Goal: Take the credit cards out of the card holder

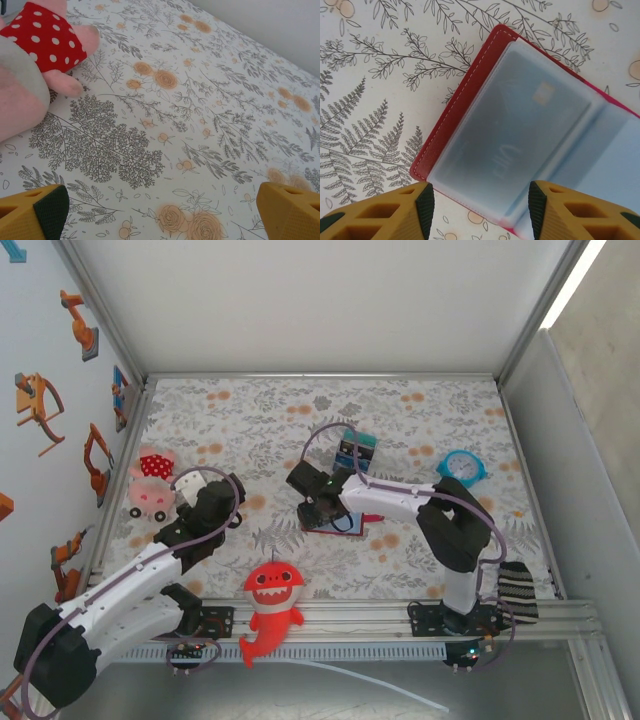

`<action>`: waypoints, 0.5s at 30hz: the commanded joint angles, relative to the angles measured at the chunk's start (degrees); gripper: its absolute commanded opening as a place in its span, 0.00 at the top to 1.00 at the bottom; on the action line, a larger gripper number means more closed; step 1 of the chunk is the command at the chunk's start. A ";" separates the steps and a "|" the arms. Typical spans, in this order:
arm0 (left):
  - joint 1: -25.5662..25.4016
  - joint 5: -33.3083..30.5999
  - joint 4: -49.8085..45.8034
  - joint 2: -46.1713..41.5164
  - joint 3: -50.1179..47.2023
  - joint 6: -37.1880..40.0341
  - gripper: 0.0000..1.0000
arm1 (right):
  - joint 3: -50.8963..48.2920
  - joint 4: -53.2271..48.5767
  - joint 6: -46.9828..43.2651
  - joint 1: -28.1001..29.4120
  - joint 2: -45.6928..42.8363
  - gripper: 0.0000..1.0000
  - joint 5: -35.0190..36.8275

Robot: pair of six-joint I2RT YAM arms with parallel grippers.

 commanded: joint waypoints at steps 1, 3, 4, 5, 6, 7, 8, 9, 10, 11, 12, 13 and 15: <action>0.50 -1.48 -1.78 -0.29 -0.72 -1.18 0.03 | 2.27 0.60 2.00 0.43 1.36 0.48 -0.08; 0.58 -1.47 -1.81 -0.03 -0.64 -1.18 0.03 | 2.70 0.46 2.01 0.56 2.07 0.48 0.22; 0.60 -1.43 -1.86 0.13 -0.63 -1.17 0.03 | 2.87 0.34 1.98 0.55 2.33 0.48 0.40; 0.65 -1.44 -1.89 0.22 -0.64 -1.16 0.03 | 3.05 0.25 1.97 0.50 2.57 0.48 0.57; 0.66 -1.40 -1.85 0.35 -0.63 -1.13 0.03 | 3.23 0.22 1.93 0.50 2.75 0.48 0.83; 0.61 -1.35 -1.89 0.47 -0.64 -1.14 0.03 | 3.36 0.19 1.88 0.49 2.90 0.48 0.89; 0.65 -1.31 -1.85 0.50 -0.63 -1.26 0.03 | 3.53 0.11 1.86 0.44 3.12 0.47 0.97; 0.69 -1.25 -1.97 0.52 -0.64 -1.24 0.03 | 3.71 -0.10 1.90 0.45 3.45 0.47 1.02; 0.73 -1.20 -1.90 0.57 -0.63 -1.22 0.03 | 3.81 -0.21 1.92 0.45 3.59 0.47 0.98; 0.75 -1.21 -1.94 0.57 -0.63 -1.23 0.03 | 3.81 -0.22 1.99 0.49 3.83 0.47 0.68; 0.67 -1.19 -2.02 0.60 -0.63 -1.18 0.03 | 3.73 -0.20 2.01 0.54 3.94 0.47 0.43; 0.75 -1.22 -2.11 0.57 -0.63 -1.25 0.03 | 3.59 -0.18 2.18 0.52 4.03 0.46 0.13; 0.81 -1.21 -2.40 0.58 -0.50 -1.21 0.03 | 3.16 -0.02 2.35 0.48 4.03 0.46 -0.25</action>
